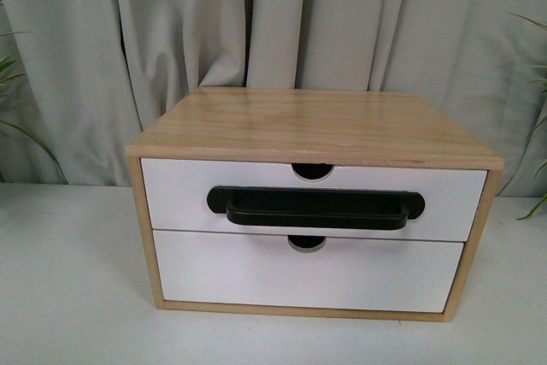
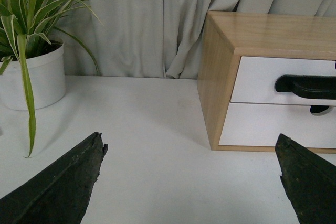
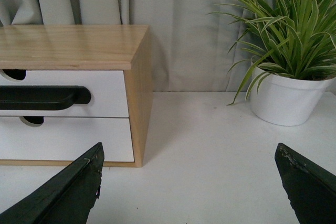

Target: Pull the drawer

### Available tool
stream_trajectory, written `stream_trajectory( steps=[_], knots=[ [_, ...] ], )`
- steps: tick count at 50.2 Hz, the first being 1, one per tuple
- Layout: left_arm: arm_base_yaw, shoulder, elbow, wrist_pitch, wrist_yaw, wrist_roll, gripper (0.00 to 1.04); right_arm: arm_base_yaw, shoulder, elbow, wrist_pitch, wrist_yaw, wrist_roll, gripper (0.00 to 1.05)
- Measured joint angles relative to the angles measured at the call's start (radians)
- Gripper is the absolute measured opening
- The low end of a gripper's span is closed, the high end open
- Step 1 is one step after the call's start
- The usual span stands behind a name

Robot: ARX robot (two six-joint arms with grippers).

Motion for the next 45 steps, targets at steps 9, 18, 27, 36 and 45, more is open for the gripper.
stream_trajectory(
  steps=[9,18,27,36,45],
  knots=[
    [0.0,0.0,0.0,0.0,0.0,0.0,0.98,0.0,0.0,0.0,0.0,0.0,0.0,0.96],
    [0.0,0.0,0.0,0.0,0.0,0.0,0.98,0.0,0.0,0.0,0.0,0.0,0.0,0.96],
    [0.0,0.0,0.0,0.0,0.0,0.0,0.98,0.0,0.0,0.0,0.0,0.0,0.0,0.96],
    [0.0,0.0,0.0,0.0,0.0,0.0,0.98,0.0,0.0,0.0,0.0,0.0,0.0,0.96],
    [0.0,0.0,0.0,0.0,0.0,0.0,0.98,0.0,0.0,0.0,0.0,0.0,0.0,0.96]
  ],
)
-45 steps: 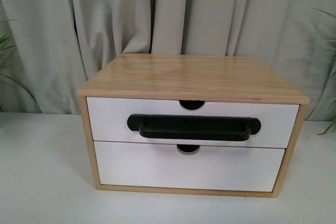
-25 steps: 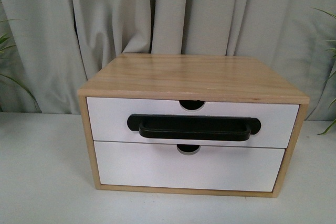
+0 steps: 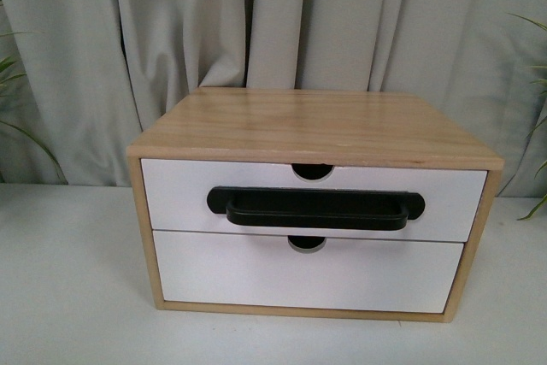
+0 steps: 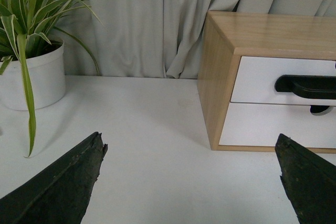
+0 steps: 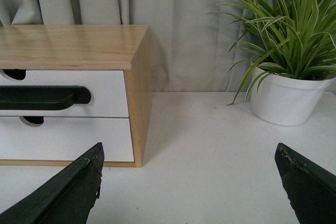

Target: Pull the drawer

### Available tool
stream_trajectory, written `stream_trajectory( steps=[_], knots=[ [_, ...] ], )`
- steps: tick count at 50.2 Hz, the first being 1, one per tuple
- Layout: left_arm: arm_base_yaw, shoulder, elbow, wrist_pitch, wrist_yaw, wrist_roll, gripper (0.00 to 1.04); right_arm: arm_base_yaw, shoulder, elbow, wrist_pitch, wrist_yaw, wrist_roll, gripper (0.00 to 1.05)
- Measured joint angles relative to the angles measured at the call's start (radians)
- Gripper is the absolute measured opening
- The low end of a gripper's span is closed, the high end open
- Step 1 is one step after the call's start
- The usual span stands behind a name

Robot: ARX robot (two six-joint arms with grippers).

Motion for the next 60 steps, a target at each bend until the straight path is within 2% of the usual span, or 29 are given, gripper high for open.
stream_trajectory(
  steps=[41,42,46,50,54,60],
  knots=[
    [0.0,0.0,0.0,0.0,0.0,0.0,0.98,0.0,0.0,0.0,0.0,0.0,0.0,0.96],
    [0.0,0.0,0.0,0.002,0.005,0.003,0.98,-0.005,0.003,0.0,-0.006,-0.024,0.003,0.96],
    [0.004,0.052,0.0,0.074,0.09,0.067,0.98,-0.05,0.075,0.03,-0.114,-0.296,0.016,0.96],
    [-0.054,0.178,0.0,0.159,0.109,0.134,0.98,-0.028,0.161,0.046,-0.114,-0.393,-0.064,0.96],
    [-0.122,0.314,0.0,0.285,0.151,0.232,0.98,-0.027,0.268,0.097,-0.112,-0.444,-0.164,0.96],
    [-0.135,0.515,0.021,0.434,0.251,0.353,0.98,-0.041,0.463,0.178,-0.103,-0.529,-0.334,0.96]
  ],
)
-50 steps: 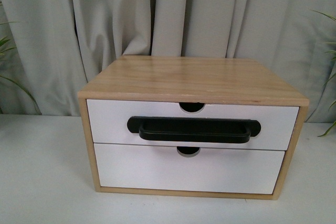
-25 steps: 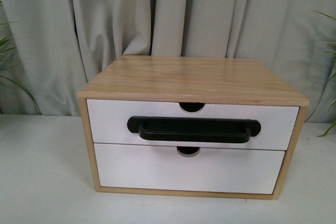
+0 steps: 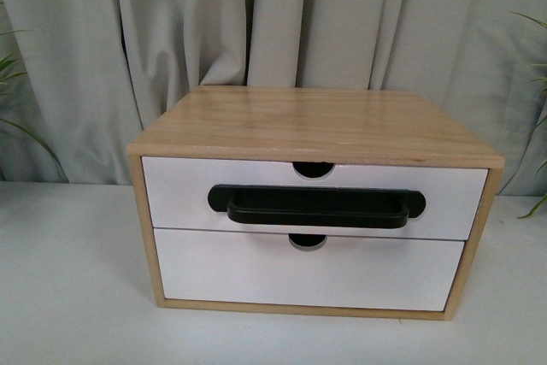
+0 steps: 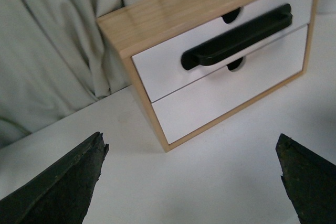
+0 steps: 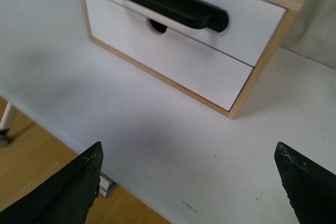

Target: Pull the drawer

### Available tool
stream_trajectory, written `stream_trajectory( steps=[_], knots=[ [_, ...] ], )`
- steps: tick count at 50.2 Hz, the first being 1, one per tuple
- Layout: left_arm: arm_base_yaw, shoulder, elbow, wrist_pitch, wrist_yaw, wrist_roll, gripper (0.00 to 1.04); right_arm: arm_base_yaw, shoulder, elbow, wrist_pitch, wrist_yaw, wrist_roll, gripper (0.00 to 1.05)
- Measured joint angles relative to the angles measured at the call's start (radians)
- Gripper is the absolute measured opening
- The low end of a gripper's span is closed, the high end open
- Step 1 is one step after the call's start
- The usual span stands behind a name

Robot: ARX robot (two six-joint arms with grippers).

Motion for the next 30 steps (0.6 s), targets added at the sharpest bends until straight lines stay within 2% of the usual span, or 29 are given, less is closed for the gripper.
stream_trajectory(
  steps=[2,7,16,21,30],
  knots=[
    [0.001,0.103,0.032,0.046,0.037,0.053,0.98,-0.002,0.059,0.024,0.005,-0.014,-0.046,0.96],
    [0.003,0.26,0.115,0.023,0.123,0.181,0.98,0.0,0.217,0.1,0.002,-0.035,-0.179,0.96],
    [0.007,0.517,0.349,-0.202,0.277,0.545,0.98,0.065,0.453,0.266,-0.043,-0.004,-0.392,0.96],
    [-0.008,0.624,0.497,-0.339,0.275,0.726,0.98,0.109,0.548,0.359,-0.103,0.013,-0.512,0.96],
    [-0.063,0.716,0.64,-0.517,0.274,0.893,0.98,0.157,0.635,0.441,-0.16,0.039,-0.659,0.96]
  ],
)
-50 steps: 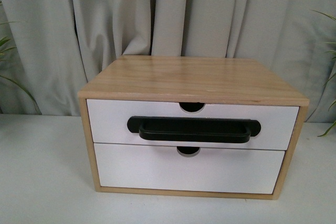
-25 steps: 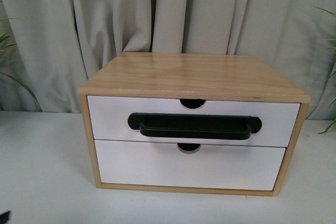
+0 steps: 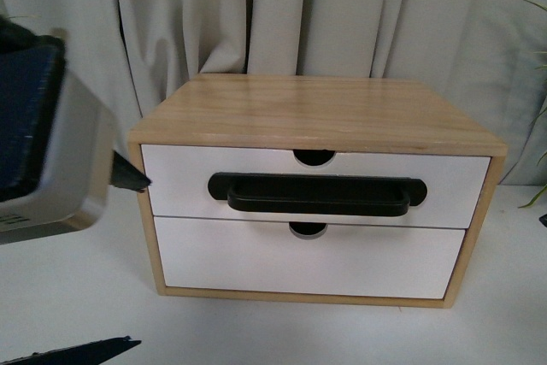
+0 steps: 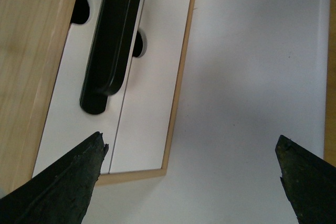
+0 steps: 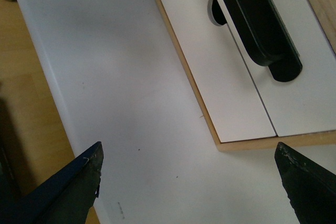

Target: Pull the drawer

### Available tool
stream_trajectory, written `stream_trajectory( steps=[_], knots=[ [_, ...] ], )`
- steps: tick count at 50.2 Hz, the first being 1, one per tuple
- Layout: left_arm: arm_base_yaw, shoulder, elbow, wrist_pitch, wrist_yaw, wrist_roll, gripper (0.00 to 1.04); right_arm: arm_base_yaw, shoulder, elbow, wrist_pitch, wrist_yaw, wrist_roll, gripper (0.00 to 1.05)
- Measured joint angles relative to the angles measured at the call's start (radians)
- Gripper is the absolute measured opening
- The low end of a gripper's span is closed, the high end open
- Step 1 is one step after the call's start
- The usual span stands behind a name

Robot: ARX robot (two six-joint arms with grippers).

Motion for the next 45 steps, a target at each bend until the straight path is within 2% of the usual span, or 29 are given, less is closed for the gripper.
stream_trajectory(
  steps=[11,21,45],
  knots=[
    [-0.095,0.143,0.191,-0.135,-0.102,0.132,0.98,0.038,0.118,0.085,-0.028,0.022,-0.122,0.96],
    [-0.14,0.249,0.297,-0.21,-0.129,0.158,0.98,0.062,0.201,0.146,-0.018,0.034,-0.178,0.96],
    [-0.156,0.414,0.449,-0.233,-0.216,0.157,0.98,0.09,0.33,0.266,-0.03,0.031,-0.201,0.96]
  ],
)
